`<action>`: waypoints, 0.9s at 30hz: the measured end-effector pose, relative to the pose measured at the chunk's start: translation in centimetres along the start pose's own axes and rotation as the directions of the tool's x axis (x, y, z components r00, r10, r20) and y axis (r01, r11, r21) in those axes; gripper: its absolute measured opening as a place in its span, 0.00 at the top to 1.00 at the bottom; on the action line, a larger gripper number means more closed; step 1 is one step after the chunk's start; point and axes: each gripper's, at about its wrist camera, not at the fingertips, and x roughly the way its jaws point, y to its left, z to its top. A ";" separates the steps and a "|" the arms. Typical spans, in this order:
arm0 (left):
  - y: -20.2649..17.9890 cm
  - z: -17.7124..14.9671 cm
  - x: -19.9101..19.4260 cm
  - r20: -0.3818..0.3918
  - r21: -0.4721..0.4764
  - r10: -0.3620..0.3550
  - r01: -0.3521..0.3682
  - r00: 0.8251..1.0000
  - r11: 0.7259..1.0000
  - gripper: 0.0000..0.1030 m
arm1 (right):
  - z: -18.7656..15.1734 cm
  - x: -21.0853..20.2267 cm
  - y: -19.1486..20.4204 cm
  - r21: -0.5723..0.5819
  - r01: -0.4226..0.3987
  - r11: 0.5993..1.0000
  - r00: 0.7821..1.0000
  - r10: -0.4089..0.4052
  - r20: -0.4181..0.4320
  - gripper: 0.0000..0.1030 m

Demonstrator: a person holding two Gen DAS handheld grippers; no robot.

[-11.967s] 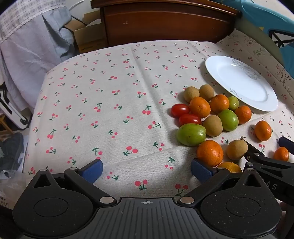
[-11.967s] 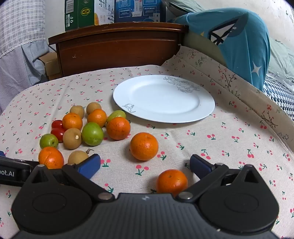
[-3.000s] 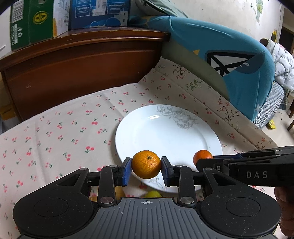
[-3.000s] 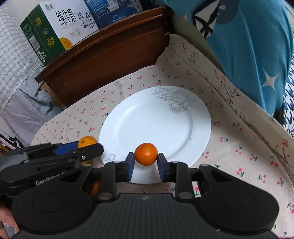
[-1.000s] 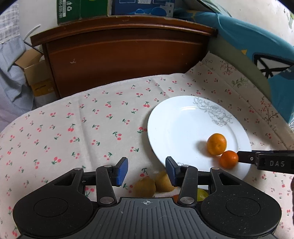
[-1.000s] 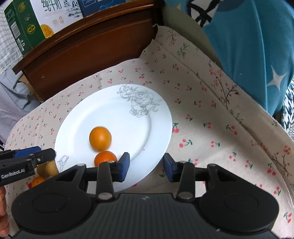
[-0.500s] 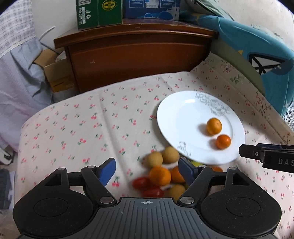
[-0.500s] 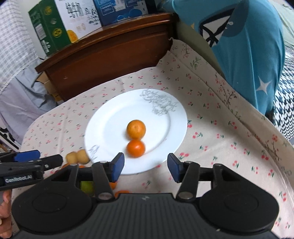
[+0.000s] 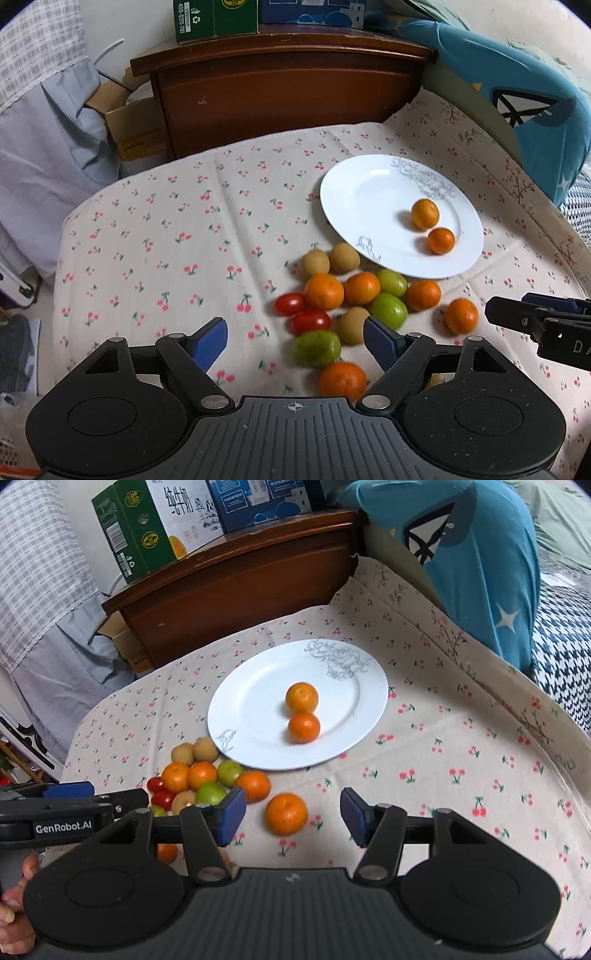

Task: Organize fruits
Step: 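Withdraw the left tool from the plate toward the fruit cluster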

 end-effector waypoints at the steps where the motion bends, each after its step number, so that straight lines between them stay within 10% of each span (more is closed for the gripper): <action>1: 0.0 -0.3 -0.2 -0.001 0.000 0.001 -0.001 1.000 1.000 0.20 | -0.2 -0.2 0.0 0.003 -0.001 1.000 1.000 0.001 -0.001 0.44; 27: 3.0 -4.6 -1.9 -0.027 -0.052 0.032 -0.033 0.999 0.998 0.16 | -4.8 -0.3 3.2 -0.096 -0.111 0.989 0.993 0.107 -0.051 0.45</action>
